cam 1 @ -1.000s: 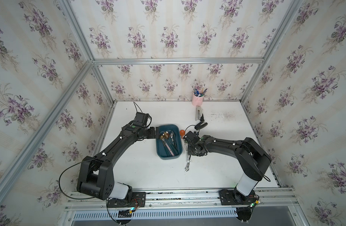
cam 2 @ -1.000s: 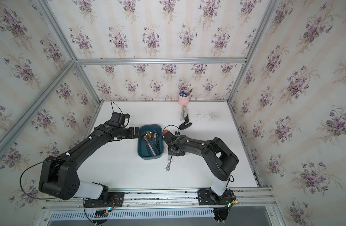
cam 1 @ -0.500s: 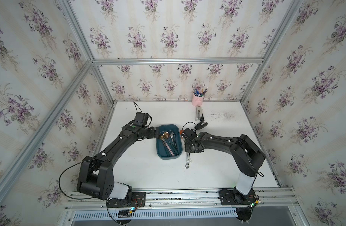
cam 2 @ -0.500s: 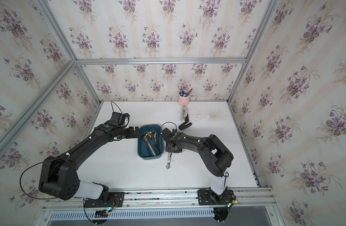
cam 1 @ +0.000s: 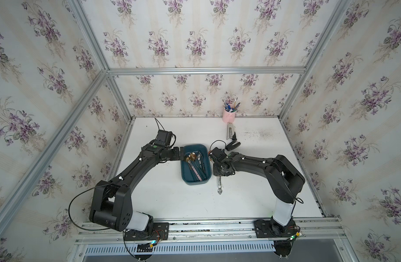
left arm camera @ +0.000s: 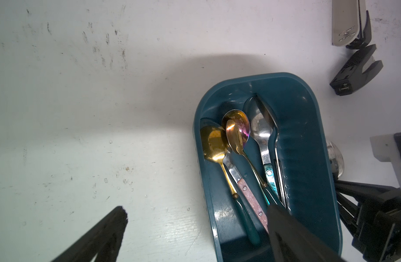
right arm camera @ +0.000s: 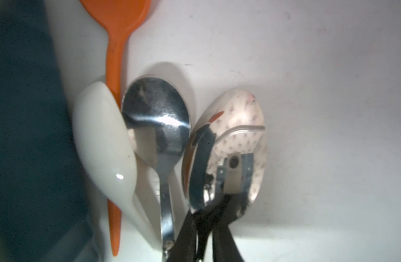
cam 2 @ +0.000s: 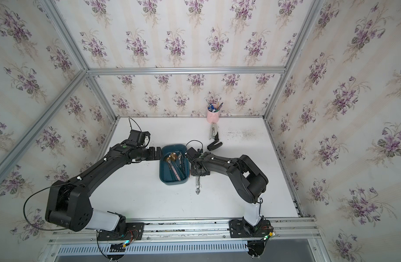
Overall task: Put the spoon into the storage box
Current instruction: Pick up the spoon from the center of the board.
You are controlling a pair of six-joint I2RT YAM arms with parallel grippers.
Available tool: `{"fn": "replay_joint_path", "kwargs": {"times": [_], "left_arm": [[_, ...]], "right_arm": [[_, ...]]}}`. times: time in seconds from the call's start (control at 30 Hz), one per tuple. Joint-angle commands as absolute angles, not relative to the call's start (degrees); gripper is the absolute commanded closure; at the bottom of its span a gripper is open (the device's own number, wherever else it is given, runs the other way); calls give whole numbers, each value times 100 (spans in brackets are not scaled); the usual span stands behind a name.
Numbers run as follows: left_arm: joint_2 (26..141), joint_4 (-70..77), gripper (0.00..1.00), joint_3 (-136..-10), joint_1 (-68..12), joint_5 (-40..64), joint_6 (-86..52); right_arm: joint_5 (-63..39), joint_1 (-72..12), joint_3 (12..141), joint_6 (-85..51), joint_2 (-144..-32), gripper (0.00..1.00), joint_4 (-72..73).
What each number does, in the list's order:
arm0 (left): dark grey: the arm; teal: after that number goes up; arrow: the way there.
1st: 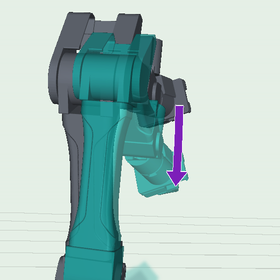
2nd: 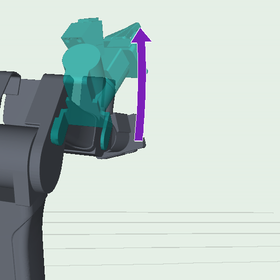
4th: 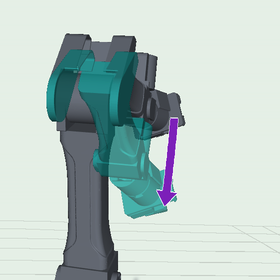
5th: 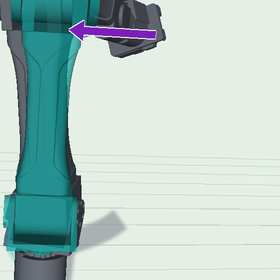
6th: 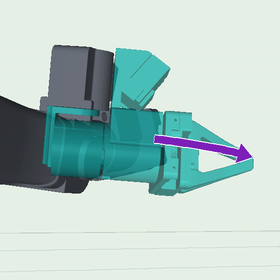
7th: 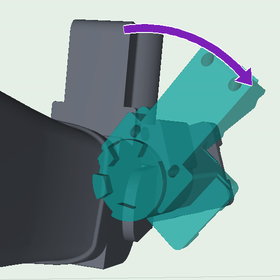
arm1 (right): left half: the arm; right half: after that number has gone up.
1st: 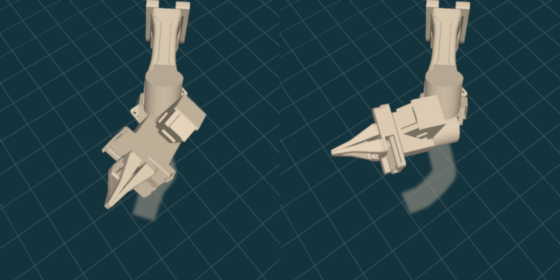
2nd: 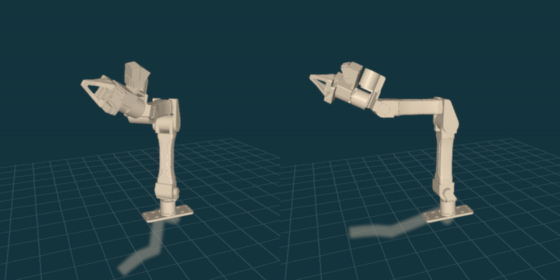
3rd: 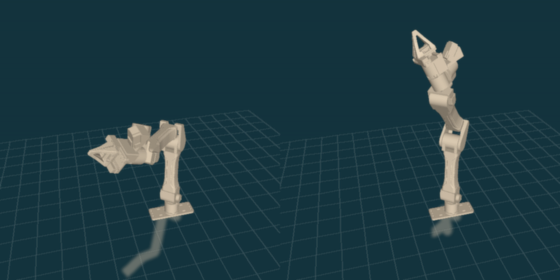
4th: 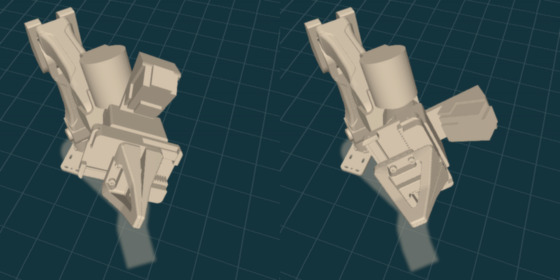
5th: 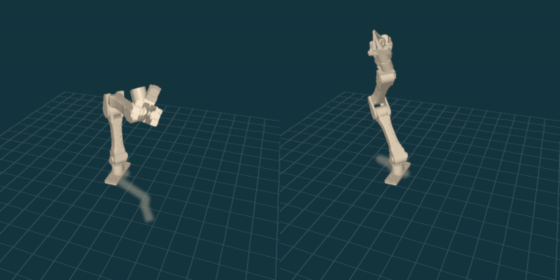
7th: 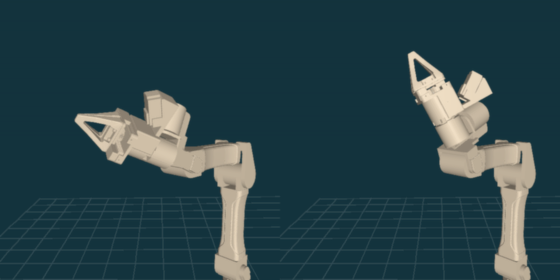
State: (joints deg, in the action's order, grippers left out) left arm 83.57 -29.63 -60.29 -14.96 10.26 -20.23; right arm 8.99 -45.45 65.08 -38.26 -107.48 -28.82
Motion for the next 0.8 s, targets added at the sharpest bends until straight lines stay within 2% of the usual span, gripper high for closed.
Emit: {"fn": "replay_joint_path", "kwargs": {"times": [0.0, 0.27, 0.3, 0.47, 0.77], "left_arm": [[8386, -2893, 0, -6062, -1494, 993, -2089], [8394, -2876, 0, -6064, -1494, 1011, -2093], [8394, -2878, 0, -6072, -1494, 1011, -2094], [8416, -2882, 0, -6113, -1498, 1020, -2089], [8473, -2865, 0, -6150, -1529, 1033, -2076]], "right_arm": [[675, -4544, 6454, -3641, -10897, 92, -3320], [663, -4543, 6508, -3533, -10822, 92, -3368], [666, -4539, 6513, -3507, -10802, 96, -3375], [728, -4542, 6582, -3270, -10625, 100, -3419], [920, -4526, 6839, -2834, -10266, 100, -3653]]}}
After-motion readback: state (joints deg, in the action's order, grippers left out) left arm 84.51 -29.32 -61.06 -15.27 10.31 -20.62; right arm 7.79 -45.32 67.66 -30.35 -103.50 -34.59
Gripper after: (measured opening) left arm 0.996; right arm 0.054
